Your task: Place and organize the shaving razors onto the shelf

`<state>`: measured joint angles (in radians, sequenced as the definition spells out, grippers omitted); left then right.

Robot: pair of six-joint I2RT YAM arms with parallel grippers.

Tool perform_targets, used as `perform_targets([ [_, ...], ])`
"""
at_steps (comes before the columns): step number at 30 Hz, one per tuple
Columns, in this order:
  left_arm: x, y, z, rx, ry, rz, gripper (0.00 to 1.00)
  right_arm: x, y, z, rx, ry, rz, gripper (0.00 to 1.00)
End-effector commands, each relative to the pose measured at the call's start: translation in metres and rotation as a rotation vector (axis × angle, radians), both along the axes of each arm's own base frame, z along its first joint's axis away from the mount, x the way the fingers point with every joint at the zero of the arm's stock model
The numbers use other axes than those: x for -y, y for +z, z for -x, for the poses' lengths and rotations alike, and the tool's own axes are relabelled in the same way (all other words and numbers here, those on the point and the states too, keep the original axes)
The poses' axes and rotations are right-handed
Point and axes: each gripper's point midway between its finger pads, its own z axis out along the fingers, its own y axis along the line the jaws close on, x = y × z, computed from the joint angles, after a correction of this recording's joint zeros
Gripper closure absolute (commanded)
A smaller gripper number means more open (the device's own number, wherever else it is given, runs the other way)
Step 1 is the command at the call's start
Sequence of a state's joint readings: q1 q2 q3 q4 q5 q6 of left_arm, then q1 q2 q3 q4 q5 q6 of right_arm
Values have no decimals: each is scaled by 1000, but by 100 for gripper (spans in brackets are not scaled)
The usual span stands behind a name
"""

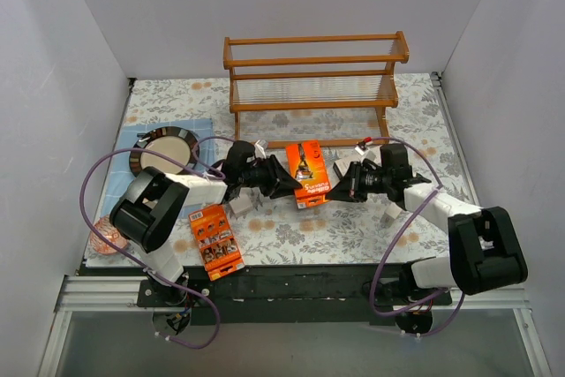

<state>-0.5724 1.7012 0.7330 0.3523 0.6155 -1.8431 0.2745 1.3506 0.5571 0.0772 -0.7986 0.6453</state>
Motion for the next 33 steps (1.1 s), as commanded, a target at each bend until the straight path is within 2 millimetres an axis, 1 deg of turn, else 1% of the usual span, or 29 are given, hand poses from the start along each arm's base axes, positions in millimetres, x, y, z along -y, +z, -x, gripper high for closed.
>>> perform_targets([
  [1, 21, 72, -13, 253, -90, 131, 91, 6, 13, -2, 95, 52, 29, 99],
  [2, 23, 75, -13, 262, -102, 132, 91, 8, 17, -4, 114, 57, 27, 99],
  [4, 28, 88, -15, 308, -128, 145, 91, 12, 27, -9, 152, 70, 28, 99],
  [5, 31, 92, -13, 321, -146, 150, 90, 14, 31, -10, 166, 72, 28, 99],
  [6, 34, 101, -16, 347, -152, 158, 90, 16, 39, -17, 191, 66, 29, 99],
  [7, 35, 104, -17, 371, -160, 156, 89, 17, 41, -14, 186, 75, 30, 99],
  [10, 40, 118, -20, 429, -172, 159, 89, 22, 53, -20, 226, 72, 35, 99],
  [14, 43, 125, -25, 461, -174, 158, 89, 32, 59, -27, 249, 41, 43, 99],
  [19, 48, 135, -31, 500, -184, 174, 89, 51, 61, -40, 256, -31, 50, 99],
  [20, 50, 139, -33, 515, -185, 182, 88, 54, 63, -42, 263, -41, 50, 99],
  [21, 51, 137, -36, 508, -181, 181, 88, 56, 65, -45, 272, -52, 49, 99],
  [22, 52, 140, -37, 515, -178, 185, 88, 61, 67, -50, 277, -74, 44, 99],
  [23, 54, 141, -40, 521, -178, 189, 88, 63, 71, -53, 287, -83, 37, 99],
  [24, 57, 143, -44, 533, -178, 194, 88, 72, 76, -61, 311, -112, 30, 99],
  [26, 62, 146, -50, 544, -179, 199, 88, 80, 80, -69, 313, -144, 19, 99],
  [27, 66, 152, -58, 564, -178, 206, 88, 87, 84, -76, 327, -170, 8, 99],
  [29, 72, 154, -66, 581, -176, 208, 87, 94, 86, -83, 310, -200, -17, 99],
  [30, 78, 159, -76, 603, -176, 212, 86, 100, 94, -90, 336, -218, -31, 99],
  [32, 83, 163, -85, 623, -173, 215, 85, 107, 98, -99, 321, -250, -51, 99],
  [33, 87, 162, -89, 626, -173, 215, 85, 114, 100, -103, 313, -272, -59, 99],
])
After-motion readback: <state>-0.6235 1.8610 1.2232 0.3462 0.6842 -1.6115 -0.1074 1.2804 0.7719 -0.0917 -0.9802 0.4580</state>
